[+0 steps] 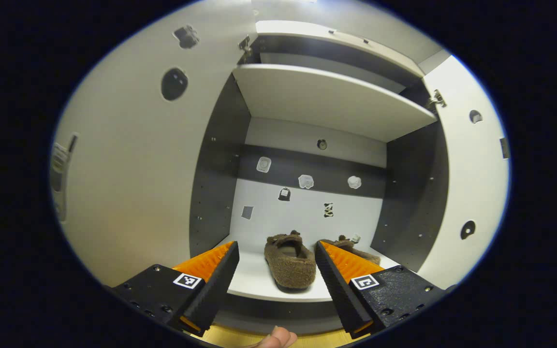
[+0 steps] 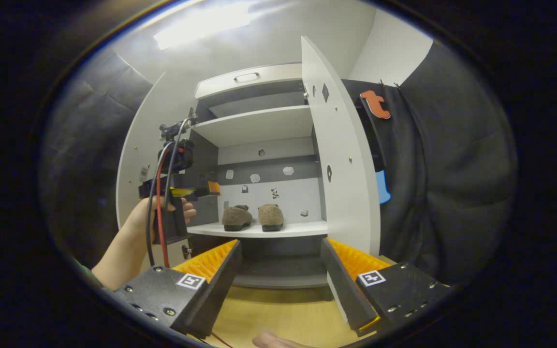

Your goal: Grab one shoe with the right hand and put it into the shoe cabinet, grab the other shoe with the left hand and put it into the shoe cabinet; then close the right door with the right hand and the left door with the left hand.

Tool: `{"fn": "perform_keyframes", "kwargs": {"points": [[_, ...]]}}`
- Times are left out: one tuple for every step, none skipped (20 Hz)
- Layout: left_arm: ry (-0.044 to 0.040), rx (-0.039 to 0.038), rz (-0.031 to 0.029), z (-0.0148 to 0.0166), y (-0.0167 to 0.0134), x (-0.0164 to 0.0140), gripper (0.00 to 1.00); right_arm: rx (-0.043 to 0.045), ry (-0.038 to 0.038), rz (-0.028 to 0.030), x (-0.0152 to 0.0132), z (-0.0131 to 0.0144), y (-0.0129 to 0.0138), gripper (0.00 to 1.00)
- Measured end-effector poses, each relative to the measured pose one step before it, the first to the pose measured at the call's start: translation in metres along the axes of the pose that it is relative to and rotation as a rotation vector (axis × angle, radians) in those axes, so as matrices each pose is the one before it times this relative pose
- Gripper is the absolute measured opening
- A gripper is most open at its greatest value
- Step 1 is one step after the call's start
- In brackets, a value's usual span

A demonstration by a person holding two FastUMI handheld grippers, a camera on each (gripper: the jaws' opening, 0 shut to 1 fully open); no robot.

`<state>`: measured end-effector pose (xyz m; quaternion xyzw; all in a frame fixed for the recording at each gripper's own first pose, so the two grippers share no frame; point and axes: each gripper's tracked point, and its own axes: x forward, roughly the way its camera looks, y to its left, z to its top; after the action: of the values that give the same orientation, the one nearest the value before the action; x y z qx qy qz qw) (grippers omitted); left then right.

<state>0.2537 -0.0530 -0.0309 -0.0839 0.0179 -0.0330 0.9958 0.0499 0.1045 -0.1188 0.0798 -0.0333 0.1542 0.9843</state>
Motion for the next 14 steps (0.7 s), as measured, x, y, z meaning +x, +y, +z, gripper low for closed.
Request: {"fn": "perform_keyframes", "kwargs": {"points": [[0.00213,0.00323,-0.02001,-0.00019,-0.00285,-0.01670,0.96,-0.00901,-0.00605,0.01030,-0.00624,0.00574,0.00077,0.99],[-0.00131,0.00602,-0.01107,-0.00102,0.00108,-0.01602,0.96,-0.01117,-0.00448,-0.00269,-0.00525,0.00591,-0.00215,0.99],[-0.00558,0.01099,-0.01157,0.00061,-0.00100,-0.01629,0.96,-0.01108,-0.00239,-0.00397,-0.00553,0.00430,-0.00318,0.99],[-0.00196,0.01285,-0.01395,-0.00247,-0.00245,-0.01581,0.96,-0.00341,0.00661,-0.01550,-0.00638,0.00432,-0.00370,0.99],[-0.01028,0.01105,-0.00939,0.00029,-0.00247,-0.01548,0.96,-0.00289,0.01908,-0.00668,-0.00836,-0.00005,-0.00241,0.99],[-0.00412,0.01382,-0.01120,-0.00214,-0.00306,-0.01595,0.96,0.00049,0.01580,0.00258,-0.00630,0.00163,0.00009,0.99],[-0.00517,0.01337,-0.01462,-0.00156,-0.00416,-0.01644,0.96,0.00271,0.01231,-0.00231,-0.00502,0.00252,-0.00210,0.99],[-0.00399,0.01091,-0.01398,-0.00147,-0.00515,-0.01522,1.00,0.00380,0.00399,0.00037,-0.00585,0.00514,-0.00220,0.99],[-0.00027,0.01085,-0.00640,-0.00167,-0.00343,-0.01588,0.96,0.00129,0.00724,-0.00083,-0.00830,0.00428,-0.00323,0.99],[-0.00544,0.00926,-0.00105,-0.00069,-0.00113,-0.01636,0.96,-0.00010,-0.00020,0.00563,-0.00778,0.00561,-0.00381,0.99],[-0.00553,0.00241,0.00113,0.00009,-0.00190,-0.01584,0.93,0.00087,0.00033,-0.00306,-0.00821,0.00674,-0.00615,0.99],[-0.00591,0.00001,-0.00341,0.00052,-0.00220,-0.01403,0.96,-0.00546,-0.00130,0.00724,-0.00690,0.00712,-0.00621,0.99],[-0.00559,-0.00566,-0.00214,0.00098,-0.00322,-0.01465,0.99,-0.01758,0.00685,0.00293,-0.00637,0.00589,-0.00661,0.94],[0.00384,-0.00186,0.00141,-0.00163,-0.00173,-0.01583,0.96,-0.01697,0.00498,-0.01670,-0.00499,0.00506,-0.01406,0.99]]}}
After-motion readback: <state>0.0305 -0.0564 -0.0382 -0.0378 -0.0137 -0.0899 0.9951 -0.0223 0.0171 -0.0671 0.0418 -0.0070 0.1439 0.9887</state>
